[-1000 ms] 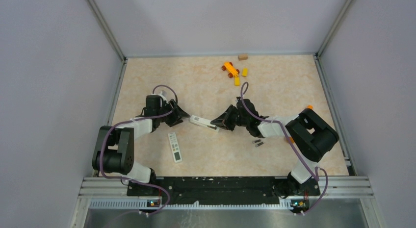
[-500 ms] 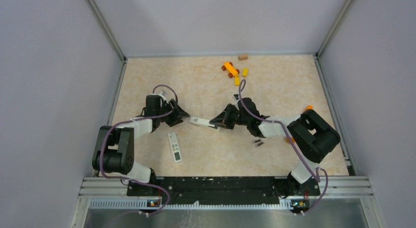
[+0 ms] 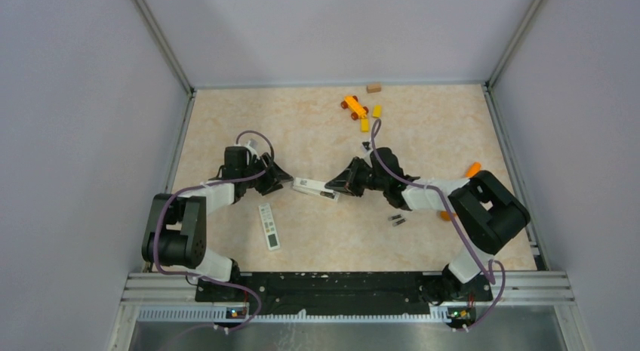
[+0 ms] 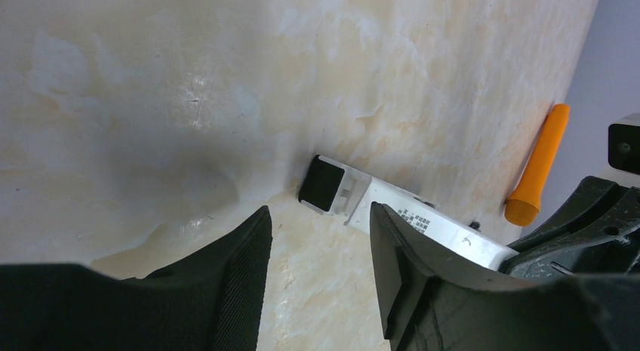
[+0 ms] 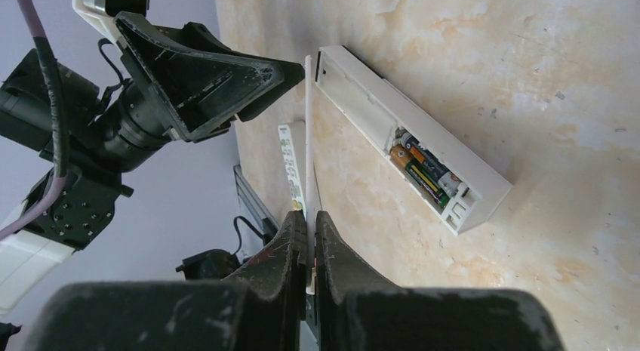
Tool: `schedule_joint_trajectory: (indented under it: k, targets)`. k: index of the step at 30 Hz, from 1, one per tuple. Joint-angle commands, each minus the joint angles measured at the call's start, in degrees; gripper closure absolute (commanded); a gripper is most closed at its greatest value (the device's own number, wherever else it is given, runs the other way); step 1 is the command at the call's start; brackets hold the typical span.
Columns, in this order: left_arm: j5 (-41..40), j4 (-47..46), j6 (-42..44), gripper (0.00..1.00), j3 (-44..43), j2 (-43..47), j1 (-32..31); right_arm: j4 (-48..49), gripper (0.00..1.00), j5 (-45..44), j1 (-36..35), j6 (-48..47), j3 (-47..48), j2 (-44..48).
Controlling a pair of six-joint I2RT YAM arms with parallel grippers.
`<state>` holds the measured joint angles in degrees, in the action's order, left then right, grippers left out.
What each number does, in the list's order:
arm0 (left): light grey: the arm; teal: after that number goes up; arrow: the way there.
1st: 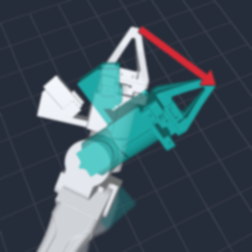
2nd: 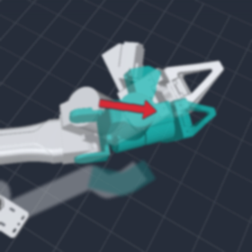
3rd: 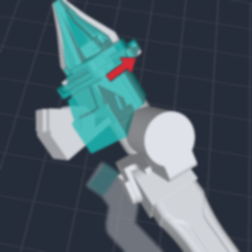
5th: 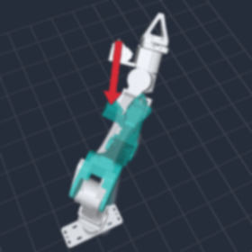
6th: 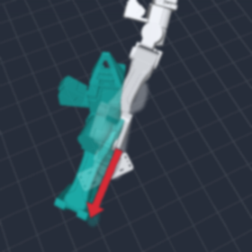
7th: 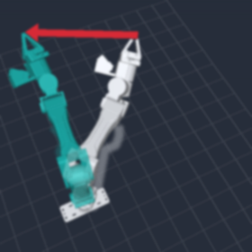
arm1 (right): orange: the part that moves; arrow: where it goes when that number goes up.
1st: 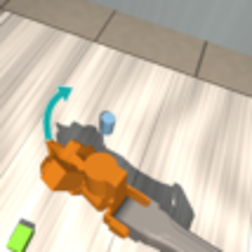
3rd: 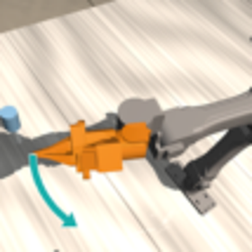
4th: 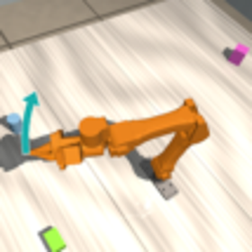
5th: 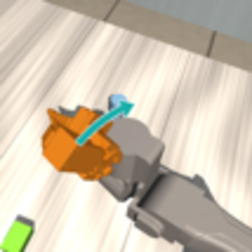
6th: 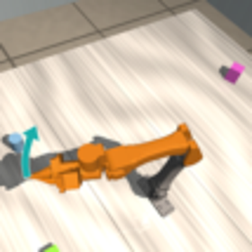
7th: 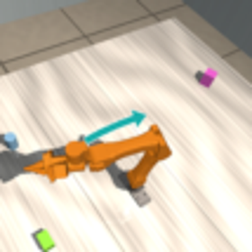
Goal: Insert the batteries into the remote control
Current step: Load the battery cover into the remote control.
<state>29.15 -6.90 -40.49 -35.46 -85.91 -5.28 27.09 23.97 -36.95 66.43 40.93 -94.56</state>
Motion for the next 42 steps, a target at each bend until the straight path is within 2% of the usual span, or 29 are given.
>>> schedule_joint_trajectory:
  k: [1, 10, 21, 30, 42]
  targets:
    - [1.4, -2.1, 0.6, 0.47, -1.3, -0.5, 0.2, -1.6, 1.0, 1.9, 0.7, -1.6, 2.9, -0.8]
    - [2.8, -3.0, 0.4, 0.51, -1.7, -2.5, 0.2, -7.4, 1.0, 1.3, 1.4, -2.6, 5.3, -2.2]
    - [3.4, -3.3, 0.6, 0.52, -2.0, -3.4, 0.2, -5.3, 1.0, 1.0, 1.7, 0.1, 4.5, -3.1]
    - [3.4, -3.4, 0.5, 0.51, -2.1, -3.4, 0.2, 1.6, 1.0, 3.5, 1.8, 5.3, 2.3, -4.7]
    - [3.3, -3.6, 0.5, 0.51, -1.9, -3.7, 0.2, -2.1, 1.0, 1.7, 2.3, 4.0, -0.2, -3.3]
